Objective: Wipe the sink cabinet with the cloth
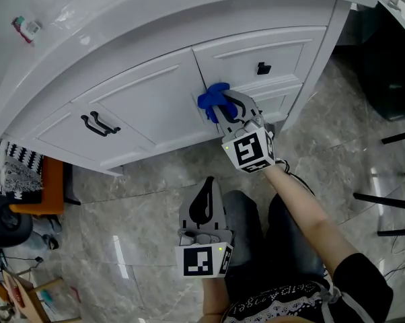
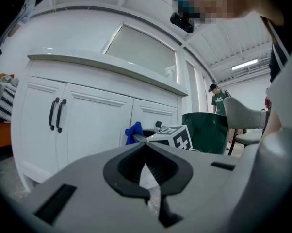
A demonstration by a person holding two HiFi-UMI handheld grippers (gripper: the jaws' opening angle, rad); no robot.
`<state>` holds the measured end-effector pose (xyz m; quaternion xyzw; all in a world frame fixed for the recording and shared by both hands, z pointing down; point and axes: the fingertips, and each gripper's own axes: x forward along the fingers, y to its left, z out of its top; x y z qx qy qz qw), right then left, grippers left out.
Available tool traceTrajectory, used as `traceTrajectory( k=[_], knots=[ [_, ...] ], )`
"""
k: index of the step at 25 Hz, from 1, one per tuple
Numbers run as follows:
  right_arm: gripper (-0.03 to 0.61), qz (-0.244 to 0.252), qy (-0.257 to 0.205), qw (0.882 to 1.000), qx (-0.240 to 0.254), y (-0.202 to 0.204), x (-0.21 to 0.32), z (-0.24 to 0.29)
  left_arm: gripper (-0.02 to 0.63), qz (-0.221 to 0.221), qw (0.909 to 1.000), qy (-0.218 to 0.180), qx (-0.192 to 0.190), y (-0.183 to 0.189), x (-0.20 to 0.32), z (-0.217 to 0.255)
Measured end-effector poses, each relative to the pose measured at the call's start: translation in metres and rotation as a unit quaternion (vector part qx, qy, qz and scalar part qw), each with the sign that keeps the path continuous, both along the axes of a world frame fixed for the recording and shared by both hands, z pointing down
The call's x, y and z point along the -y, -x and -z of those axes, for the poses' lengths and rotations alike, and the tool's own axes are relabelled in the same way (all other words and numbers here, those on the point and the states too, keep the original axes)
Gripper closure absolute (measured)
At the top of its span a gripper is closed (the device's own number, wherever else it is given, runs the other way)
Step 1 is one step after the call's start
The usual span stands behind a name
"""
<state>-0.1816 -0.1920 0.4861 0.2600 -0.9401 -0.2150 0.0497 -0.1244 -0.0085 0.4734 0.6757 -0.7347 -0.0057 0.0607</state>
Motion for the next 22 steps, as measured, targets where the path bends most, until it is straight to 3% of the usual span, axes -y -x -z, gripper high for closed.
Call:
traceTrajectory(
  k=[5, 22],
  knots=[
    [0.518, -0.017, -0.012, 1.000, -0.002, -0.014, 0.009, -0.001, 0.609, 0.009, 1.0000, 0.000, 0.003, 0.002, -0.003, 0.002],
    [0.518, -0.076, 0.016, 0.996, 0.038, -0.077, 0.060, 0.003, 0.609, -0.008, 1.0000, 0.002, 0.003, -0.012, 0.008, -0.001]
  ],
)
